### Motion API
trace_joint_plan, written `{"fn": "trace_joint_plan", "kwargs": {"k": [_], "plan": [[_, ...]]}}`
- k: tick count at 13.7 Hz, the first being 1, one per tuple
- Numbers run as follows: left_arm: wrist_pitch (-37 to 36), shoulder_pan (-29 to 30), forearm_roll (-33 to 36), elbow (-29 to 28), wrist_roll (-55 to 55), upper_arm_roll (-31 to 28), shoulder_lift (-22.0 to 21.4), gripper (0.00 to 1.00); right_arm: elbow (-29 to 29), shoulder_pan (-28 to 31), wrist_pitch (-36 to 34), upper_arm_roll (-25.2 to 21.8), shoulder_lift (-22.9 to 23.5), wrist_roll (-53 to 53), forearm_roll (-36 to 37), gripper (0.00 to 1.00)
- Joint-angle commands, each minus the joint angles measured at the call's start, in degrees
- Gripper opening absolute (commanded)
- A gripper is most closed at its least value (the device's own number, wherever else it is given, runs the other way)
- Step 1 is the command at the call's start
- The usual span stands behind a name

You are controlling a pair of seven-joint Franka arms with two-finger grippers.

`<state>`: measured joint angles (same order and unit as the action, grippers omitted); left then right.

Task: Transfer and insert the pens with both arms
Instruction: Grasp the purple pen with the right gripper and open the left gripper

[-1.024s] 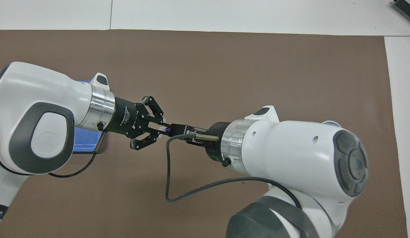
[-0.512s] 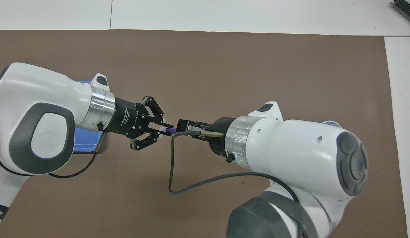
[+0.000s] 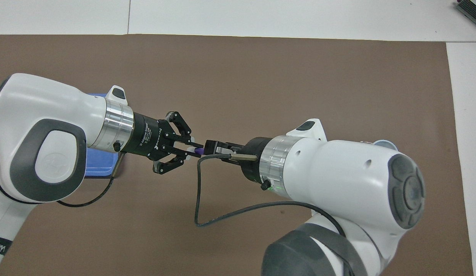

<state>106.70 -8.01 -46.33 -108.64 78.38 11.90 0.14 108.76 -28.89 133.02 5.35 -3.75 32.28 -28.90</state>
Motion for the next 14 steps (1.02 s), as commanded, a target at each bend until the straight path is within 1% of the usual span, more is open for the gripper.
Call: {"fn": "trace_joint_plan", "kwargs": {"k": [1,2,3,4,6,7,11,12,13,14], "plan": [[1.3,-0.9,-1.4,-2.2,0.6,-0.7,-2.0,0.00,1.0,0.0,0.8,0.0,-0.6,-1.9,-0.1,0.52],[1.3,-0.9,-1.4,-2.2,0.6,-0.7,-1.9,0.00,0.9,0.0,0.8,0.0,-0.6,-2.4,-0.1,0.48],[1.3,-0.9,-1.5,-2.2,0.6,-0.7,-1.9,0.00,0.9,0.0,0.8,0.0,-0.6,-2.5,-0.1,0.42],[1.3,-0.9,-1.5,-2.2,0.6,-0.7,-2.0,0.00,0.9,0.0,0.8,0.0,-0.6,-2.5,-0.1,0.31],[1.3,-0.9,-1.5,-2.1,0.6,-0.7,-2.0,0.00,0.9,0.0,0.6,0.0,-0.6,-2.2,-0.1,0.03],[1.3,-0.8,-1.5,-2.2,0.6,-0.7,-2.0,0.00,0.9,0.1,0.7,0.0,-0.6,-1.8,-0.1,0.00],[1.2,-0.9,-1.5,-2.3,0.5,-0.8,-2.2,0.00,1.0,0.1,0.5,0.0,-0.6,-1.8,-0.1,0.00],[1.4,-1.0,-1.5,-2.5,0.5,-0.8,-2.2,0.08,1.0,0.1,0.5,0.0,-0.6,-1.8,-0.1,0.00],[1.6,-1.0,-1.4,-2.5,0.5,-0.9,-2.3,0.49,1.0,0.1,0.4,0.0,-0.6,-1.9,-0.1,0.00],[1.5,-1.0,-1.4,-2.7,1.2,-0.9,-2.3,0.78,1.0,0.1,0.0,0.0,-0.7,-2.4,-0.1,0.00]]}}
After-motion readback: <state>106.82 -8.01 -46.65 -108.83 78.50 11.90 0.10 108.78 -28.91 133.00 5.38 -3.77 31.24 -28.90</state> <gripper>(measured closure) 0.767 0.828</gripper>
